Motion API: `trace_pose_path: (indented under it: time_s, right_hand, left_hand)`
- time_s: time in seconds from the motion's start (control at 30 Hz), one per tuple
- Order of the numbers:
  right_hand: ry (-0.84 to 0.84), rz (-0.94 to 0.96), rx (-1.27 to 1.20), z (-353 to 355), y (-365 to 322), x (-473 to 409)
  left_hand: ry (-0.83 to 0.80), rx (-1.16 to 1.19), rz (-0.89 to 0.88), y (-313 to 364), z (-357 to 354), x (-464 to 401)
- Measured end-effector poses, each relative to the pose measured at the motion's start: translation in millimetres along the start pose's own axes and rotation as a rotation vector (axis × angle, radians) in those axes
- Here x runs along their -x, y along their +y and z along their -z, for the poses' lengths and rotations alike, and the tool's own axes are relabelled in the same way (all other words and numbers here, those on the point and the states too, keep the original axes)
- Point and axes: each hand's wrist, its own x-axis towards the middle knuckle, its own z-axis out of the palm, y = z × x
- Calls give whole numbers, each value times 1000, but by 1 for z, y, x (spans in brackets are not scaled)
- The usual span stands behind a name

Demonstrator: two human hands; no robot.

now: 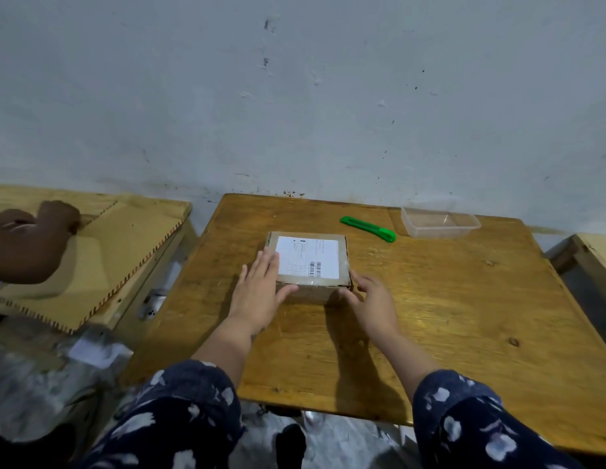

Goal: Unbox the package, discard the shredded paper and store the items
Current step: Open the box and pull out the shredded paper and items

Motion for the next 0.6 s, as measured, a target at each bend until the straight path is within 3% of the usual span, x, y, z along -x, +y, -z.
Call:
trace_pose_path:
  time_s: [0.23, 0.4, 0.6]
  right_hand:
    - [80, 40, -101, 10, -18, -3]
    - [144, 80, -248, 11, -40, -26]
    - [225, 130, -197, 15, -72, -72]
  left_hand:
    - [61, 36, 9, -1, 13, -9]
    - [226, 251, 13, 9, 39, -35]
    - [327, 431, 27, 16, 56, -77]
